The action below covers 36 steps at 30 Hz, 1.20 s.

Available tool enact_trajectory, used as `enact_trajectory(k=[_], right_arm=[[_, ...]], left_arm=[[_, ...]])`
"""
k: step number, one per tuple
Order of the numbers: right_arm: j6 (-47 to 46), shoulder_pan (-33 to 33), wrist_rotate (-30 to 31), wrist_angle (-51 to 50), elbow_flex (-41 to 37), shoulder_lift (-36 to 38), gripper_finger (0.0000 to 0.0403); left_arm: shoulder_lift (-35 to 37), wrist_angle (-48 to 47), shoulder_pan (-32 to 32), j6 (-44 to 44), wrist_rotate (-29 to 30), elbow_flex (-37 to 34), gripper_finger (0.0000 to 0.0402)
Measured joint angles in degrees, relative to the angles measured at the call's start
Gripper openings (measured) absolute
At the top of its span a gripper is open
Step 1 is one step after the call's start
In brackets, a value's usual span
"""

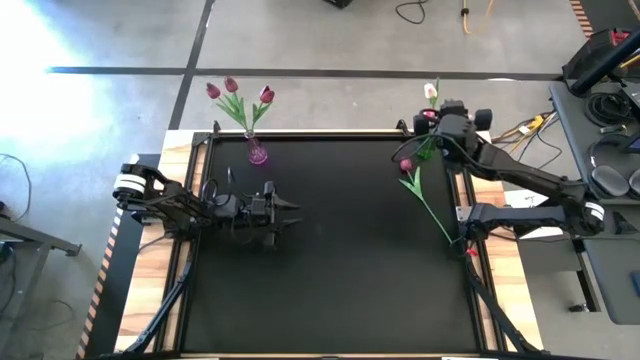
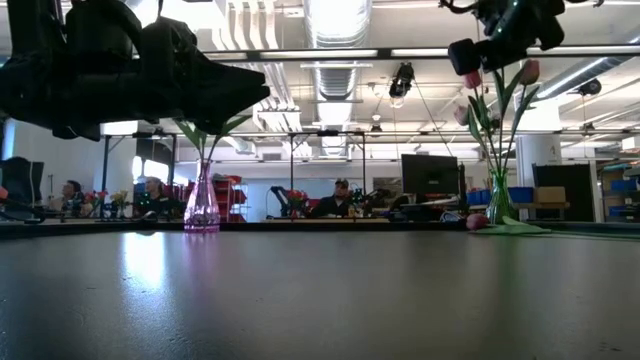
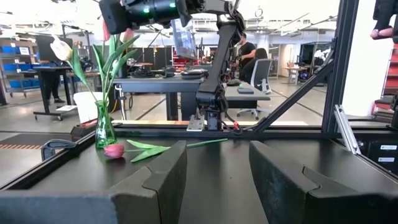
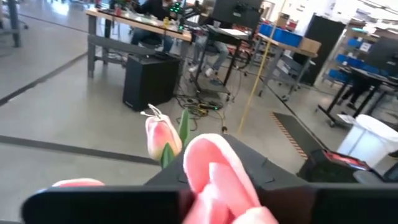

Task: Sort flowers into vase by color
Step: Put the pink flower into the green vase, then put the red flower into the violet vase

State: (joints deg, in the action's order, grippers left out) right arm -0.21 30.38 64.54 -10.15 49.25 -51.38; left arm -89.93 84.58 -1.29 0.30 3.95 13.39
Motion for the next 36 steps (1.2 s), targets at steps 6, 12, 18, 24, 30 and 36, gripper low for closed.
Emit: enact_trajectory(k=[6, 12, 18, 24, 30, 36], right_arm=[[-0.74, 2.37, -0.08, 0.16, -0.02, -0.95, 0.0117], [-0.71, 2.94, -0.61, -0.29, 0.09, -1.66, 0.0166], [-3.55, 1.16, -2.8, -6.23, 6.52, -1.59, 0.02], [-7.7, -0.01, -6.47, -20.15, 16.64, -2.43, 0.0216], [-7.61, -2.69, -7.58, -25.69, 22.99, -2.39, 0.0182], [-8.53, -4.27, -7.57, -28.73, 24.08, -2.21, 0.0095]], left_arm=[[0.0, 0.0, -0.01, -0.41, 0.0, 0.0, 0.0159], [0.0, 0.0, 0.01, -0.42, 0.0, 0.0, 0.0159], [0.0, -0.01, 0.0, -0.42, -0.02, 0.0, 0.0159], [0.0, -0.17, 0.01, -0.42, -0.02, 0.0, 0.0159], [0.0, -0.46, -0.01, -0.42, -0.04, 0.0, 0.0159], [0.0, -0.61, 0.01, -0.42, -0.04, 0.0, 0.0159]])
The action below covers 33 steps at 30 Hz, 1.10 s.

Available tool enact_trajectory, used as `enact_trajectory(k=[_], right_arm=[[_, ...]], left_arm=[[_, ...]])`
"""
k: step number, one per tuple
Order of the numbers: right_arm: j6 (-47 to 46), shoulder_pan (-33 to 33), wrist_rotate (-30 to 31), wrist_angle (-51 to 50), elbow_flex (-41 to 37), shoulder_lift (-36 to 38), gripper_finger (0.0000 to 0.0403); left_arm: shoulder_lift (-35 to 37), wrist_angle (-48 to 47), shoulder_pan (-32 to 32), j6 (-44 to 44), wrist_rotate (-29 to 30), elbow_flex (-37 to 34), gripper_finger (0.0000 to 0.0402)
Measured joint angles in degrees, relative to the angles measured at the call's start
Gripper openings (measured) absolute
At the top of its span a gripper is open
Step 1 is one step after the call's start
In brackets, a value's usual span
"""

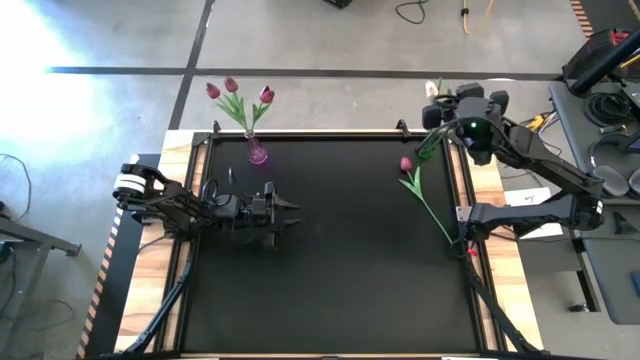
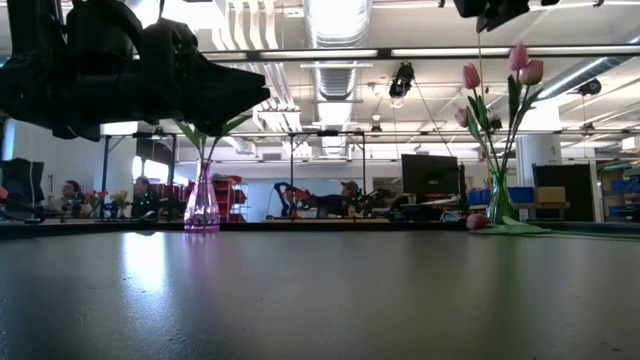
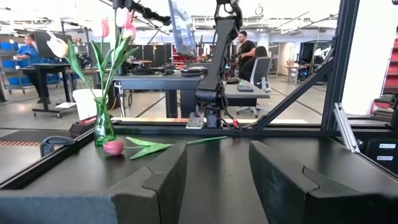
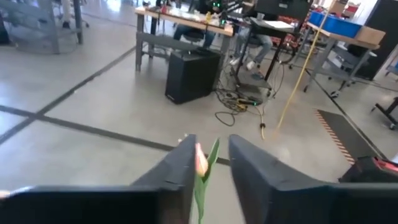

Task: Sort flowers into vase by color
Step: Put the red flower into the violet vase

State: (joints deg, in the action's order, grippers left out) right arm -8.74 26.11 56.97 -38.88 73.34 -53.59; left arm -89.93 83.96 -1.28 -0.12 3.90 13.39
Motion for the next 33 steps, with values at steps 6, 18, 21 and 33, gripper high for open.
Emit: enact_trajectory(k=[6, 18, 21, 33], right_arm=[[-2.1, 0.04, 0.86, -0.36, -5.31, -0.06, 0.0015], [2.78, 0.28, 4.28, 12.78, -15.01, 1.11, 0.0009], [5.11, -0.65, 3.16, 12.14, -12.2, 1.55, 0.0009], [-0.6, -15.22, -18.09, -3.79, -11.61, 3.42, 0.0008]], left_arm=[[0.0, -0.06, 0.0, 0.0, 0.0, 0.0, 0.0159], [0.0, -0.54, -0.02, 0.0, 0.0, 0.0, 0.0159], [0.0, -0.85, 0.0, 0.0, 0.0, 0.0, 0.0159], [0.0, -1.97, 0.0, 0.0, -0.02, 0.0, 0.0159]])
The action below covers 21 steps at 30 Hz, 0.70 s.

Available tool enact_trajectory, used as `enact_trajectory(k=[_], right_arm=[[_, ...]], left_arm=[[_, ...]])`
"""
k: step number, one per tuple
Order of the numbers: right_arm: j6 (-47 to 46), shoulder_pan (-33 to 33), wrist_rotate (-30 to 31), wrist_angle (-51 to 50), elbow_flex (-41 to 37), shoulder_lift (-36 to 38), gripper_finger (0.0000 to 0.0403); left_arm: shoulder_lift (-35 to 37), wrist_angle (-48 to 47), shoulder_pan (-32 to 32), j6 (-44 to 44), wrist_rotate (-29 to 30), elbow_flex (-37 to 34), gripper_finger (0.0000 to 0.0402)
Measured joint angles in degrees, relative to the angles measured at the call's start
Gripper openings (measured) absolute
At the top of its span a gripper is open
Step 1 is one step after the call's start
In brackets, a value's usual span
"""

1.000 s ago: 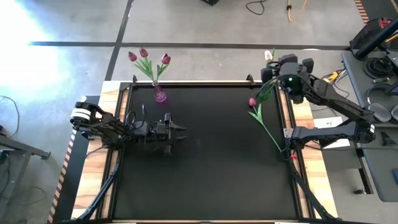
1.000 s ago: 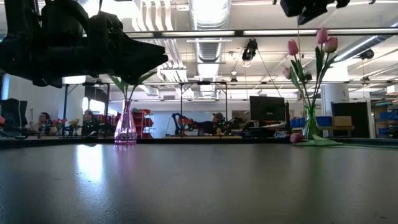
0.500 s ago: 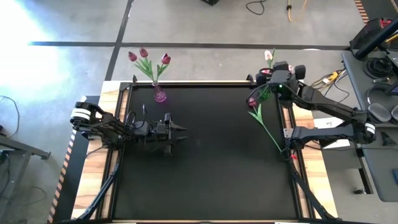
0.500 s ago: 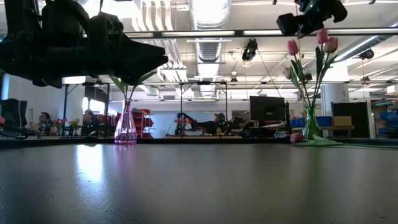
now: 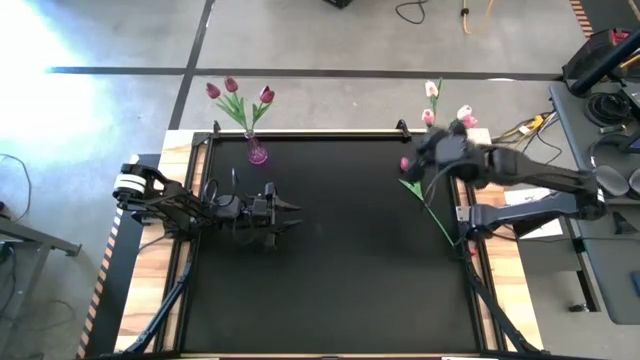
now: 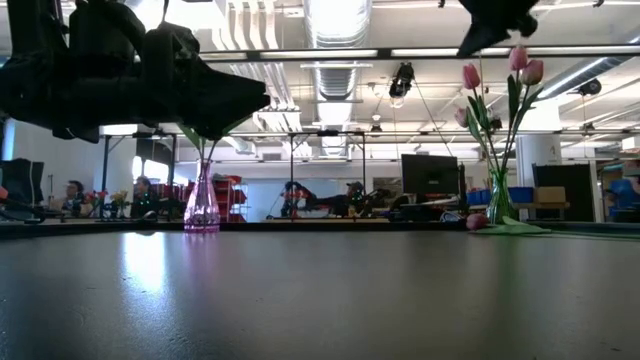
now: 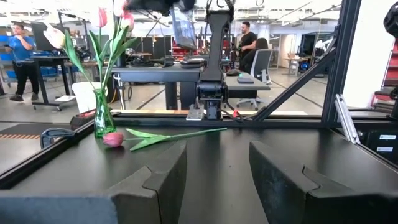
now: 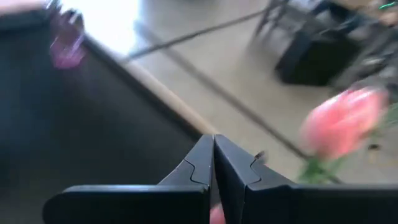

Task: Sort flowers into vase by color
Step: Put the red flower into the violet vase

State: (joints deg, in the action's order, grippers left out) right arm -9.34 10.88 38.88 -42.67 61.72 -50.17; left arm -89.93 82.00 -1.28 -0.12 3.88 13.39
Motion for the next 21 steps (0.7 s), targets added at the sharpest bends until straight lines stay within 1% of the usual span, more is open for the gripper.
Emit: enact_trajectory(k=[3, 5, 7, 9, 12, 15, 21], right_arm=[[-6.16, -5.97, -0.81, -2.01, -4.66, -0.6, 0.0009], [-9.82, -9.21, -2.77, -1.96, -7.76, -1.06, 0.0009], [-12.7, -11.48, -4.91, -2.05, -10.81, -1.52, 0.0009], [-16.94, -12.78, -5.84, -2.07, -13.53, -1.92, 0.0009], [-21.58, -13.15, -9.03, -2.1, -17.41, -2.45, 0.001], [-25.9, -12.89, -8.93, -2.16, -20.98, -3.49, 0.0022], [-31.15, -8.67, -8.9, -2.14, -26.59, -5.67, 0.0077]], left_arm=[[0.0, -0.04, -0.01, 0.0, 0.0, 0.0, 0.0159], [0.0, -0.13, -0.02, 0.0, -0.01, 0.0, 0.0159], [0.0, -0.33, -0.02, 0.0, -0.09, 0.0, 0.0159], [0.0, -0.33, 0.0, 0.0, -0.4, 0.0, 0.0159], [0.0, -0.35, 0.0, -0.18, -0.77, 0.0, 0.0159], [0.0, -0.58, 0.0, -0.37, -1.01, -0.02, 0.0159], [0.0, -0.74, -0.02, -0.46, -1.55, -0.02, 0.0159]])
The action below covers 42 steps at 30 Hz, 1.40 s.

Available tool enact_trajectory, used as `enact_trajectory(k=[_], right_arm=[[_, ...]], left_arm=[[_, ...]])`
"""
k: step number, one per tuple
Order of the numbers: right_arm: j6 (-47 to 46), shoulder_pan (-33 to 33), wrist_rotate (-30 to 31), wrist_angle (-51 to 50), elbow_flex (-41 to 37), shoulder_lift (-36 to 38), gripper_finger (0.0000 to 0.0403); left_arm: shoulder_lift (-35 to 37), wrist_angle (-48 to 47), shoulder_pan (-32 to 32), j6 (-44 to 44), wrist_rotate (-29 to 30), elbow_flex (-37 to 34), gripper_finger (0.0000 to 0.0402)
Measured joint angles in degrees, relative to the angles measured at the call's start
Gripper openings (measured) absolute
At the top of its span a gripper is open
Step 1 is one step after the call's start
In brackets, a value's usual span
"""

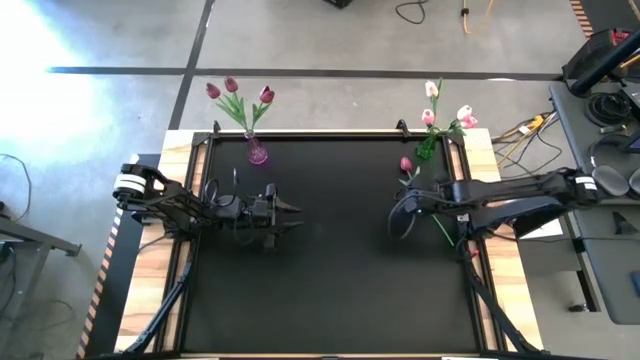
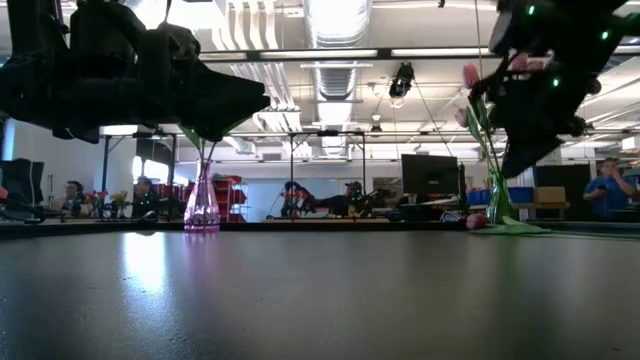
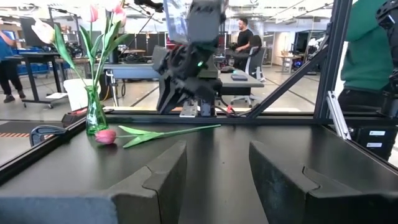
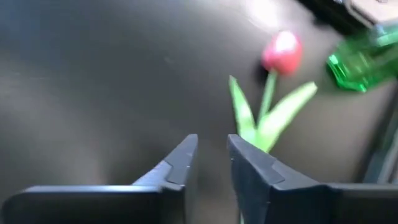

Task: Sort flowers into vase by color
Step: Put the red flower into the violet vase

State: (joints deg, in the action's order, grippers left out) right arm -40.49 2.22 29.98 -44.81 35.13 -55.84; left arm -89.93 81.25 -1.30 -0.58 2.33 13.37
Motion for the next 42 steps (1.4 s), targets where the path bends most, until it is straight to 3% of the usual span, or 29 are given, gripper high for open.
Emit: enact_trajectory(k=[9, 19, 28, 33, 36, 42], right_arm=[[-3.2, 9.55, -4.68, 2.1, -5.79, -3.45, 0.0146], [-2.35, 15.55, -7.95, 7.1, -8.26, -8.16, 0.0148], [-1.41, 19.7, -12.28, 9.99, -8.11, -13.0, 0.0123], [0.66, 20.21, -14.02, 11.07, -8.15, -12.37, 0.0064], [1.23, 18.59, -13.94, 11.31, -7.97, -10.12, 0.002], [2.77, 10.08, -12.31, 18.68, -6.87, -3.86, 0.0014]], left_arm=[[0.0, 0.03, 0.0, 0.0, -0.02, 0.0, 0.0159], [0.0, 0.07, 0.0, -0.2, 0.0, 0.0, 0.0159], [0.0, 0.07, 0.0, -0.59, 0.0, 0.0, 0.0159], [0.0, 0.07, 0.0, -0.59, 0.0, 0.0, 0.0159], [0.0, 0.19, 0.0, -0.32, 0.0, -0.29, 0.0159], [1.06, 1.31, 0.02, -0.17, 0.02, -2.9, 0.0146]])
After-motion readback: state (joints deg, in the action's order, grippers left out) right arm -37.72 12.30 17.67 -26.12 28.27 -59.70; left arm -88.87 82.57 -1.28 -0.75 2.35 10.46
